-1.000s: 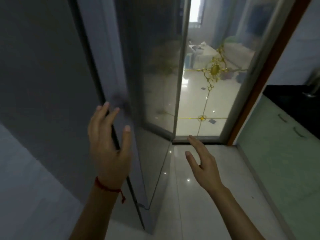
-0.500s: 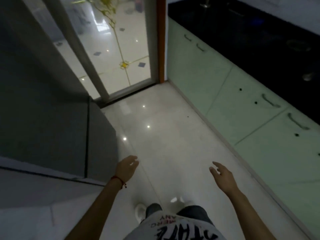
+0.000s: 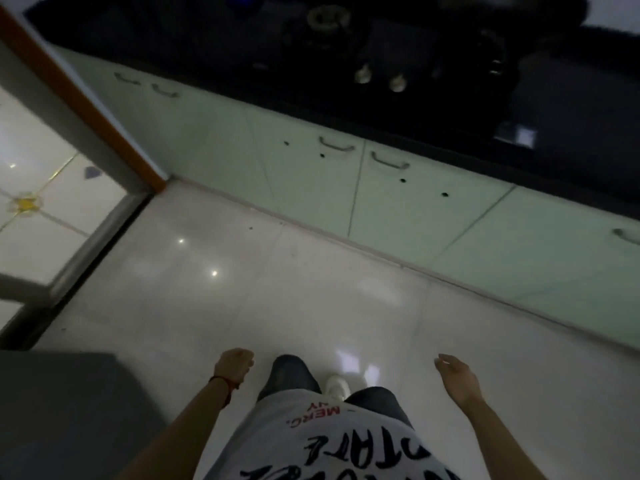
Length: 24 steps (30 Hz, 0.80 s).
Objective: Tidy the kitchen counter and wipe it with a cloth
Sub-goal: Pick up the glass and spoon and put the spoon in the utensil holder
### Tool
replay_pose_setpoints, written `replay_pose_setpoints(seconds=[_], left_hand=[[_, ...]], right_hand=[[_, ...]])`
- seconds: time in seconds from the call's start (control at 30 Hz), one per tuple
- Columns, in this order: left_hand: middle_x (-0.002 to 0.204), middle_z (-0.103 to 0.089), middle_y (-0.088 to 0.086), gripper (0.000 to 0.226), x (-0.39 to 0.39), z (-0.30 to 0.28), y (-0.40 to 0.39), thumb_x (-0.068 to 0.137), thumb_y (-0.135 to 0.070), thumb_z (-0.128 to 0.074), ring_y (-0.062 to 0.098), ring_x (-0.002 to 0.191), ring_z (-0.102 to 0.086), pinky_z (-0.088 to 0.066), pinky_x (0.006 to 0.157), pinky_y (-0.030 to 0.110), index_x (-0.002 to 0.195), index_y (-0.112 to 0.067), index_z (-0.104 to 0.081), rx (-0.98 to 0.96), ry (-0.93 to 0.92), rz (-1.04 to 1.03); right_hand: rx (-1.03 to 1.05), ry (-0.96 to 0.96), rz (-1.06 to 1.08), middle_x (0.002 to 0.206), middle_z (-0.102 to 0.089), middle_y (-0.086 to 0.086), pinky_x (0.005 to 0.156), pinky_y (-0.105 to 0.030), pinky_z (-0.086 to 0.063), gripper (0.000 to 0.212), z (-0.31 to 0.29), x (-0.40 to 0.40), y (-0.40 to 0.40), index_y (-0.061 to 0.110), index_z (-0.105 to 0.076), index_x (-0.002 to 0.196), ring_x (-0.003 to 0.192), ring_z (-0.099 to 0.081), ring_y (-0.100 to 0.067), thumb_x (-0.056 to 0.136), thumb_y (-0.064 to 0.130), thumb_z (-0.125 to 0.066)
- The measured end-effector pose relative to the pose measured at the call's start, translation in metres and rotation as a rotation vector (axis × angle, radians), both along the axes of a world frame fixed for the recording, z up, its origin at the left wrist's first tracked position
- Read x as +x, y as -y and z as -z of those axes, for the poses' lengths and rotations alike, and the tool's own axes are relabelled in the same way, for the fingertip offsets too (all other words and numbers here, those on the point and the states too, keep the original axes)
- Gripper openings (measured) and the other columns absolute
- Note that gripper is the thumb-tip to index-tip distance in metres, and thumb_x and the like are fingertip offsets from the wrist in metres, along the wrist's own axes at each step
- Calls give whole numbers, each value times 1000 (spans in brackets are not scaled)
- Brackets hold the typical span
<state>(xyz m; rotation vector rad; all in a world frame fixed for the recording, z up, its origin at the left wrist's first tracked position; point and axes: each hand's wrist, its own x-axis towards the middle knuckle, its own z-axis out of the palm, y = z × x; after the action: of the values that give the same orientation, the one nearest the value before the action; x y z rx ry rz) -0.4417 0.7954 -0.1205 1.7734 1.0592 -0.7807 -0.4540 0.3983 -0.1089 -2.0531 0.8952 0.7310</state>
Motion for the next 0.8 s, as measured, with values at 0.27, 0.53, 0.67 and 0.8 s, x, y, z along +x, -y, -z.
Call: replay_pose_setpoints(seconds=[0.27, 0.53, 0.67, 0.8], left_hand=[[72, -56, 8, 27, 144, 4, 65, 88, -11, -47, 21, 68, -47, -33, 56, 25, 62, -12, -53, 8, -31, 535], [71, -55, 6, 22, 254, 0, 191, 89, -14, -46, 18, 62, -47, -34, 54, 24, 68, -13, -53, -4, -22, 1010], [73, -56, 5, 24, 263, -8, 272, 89, -13, -45, 18, 66, -50, -35, 55, 24, 68, -16, -53, -71, -4, 1169], [73, -57, 3, 24, 259, -9, 354, 90, -13, -44, 14, 65, -53, -36, 56, 23, 68, -18, -53, -133, 15, 1266]], right_hand=[[36, 34, 523, 124, -60, -19, 99, -41, -42, 34, 15, -26, 22, 5, -56, 122, 113, -57, -35, 93, 21, -48], [31, 65, 987, 120, -62, -20, 98, -47, -45, 33, 16, -63, 11, 4, -56, 121, 106, -60, -35, 93, 19, -47], [35, 83, 1201, 120, -60, -22, 95, -46, -45, 34, 12, -80, 13, -1, -53, 123, 106, -60, -36, 95, 16, -44], [49, 73, 1350, 122, -59, -22, 94, -44, -44, 34, 21, -96, 36, -3, -52, 124, 104, -59, -35, 95, 15, -44]])
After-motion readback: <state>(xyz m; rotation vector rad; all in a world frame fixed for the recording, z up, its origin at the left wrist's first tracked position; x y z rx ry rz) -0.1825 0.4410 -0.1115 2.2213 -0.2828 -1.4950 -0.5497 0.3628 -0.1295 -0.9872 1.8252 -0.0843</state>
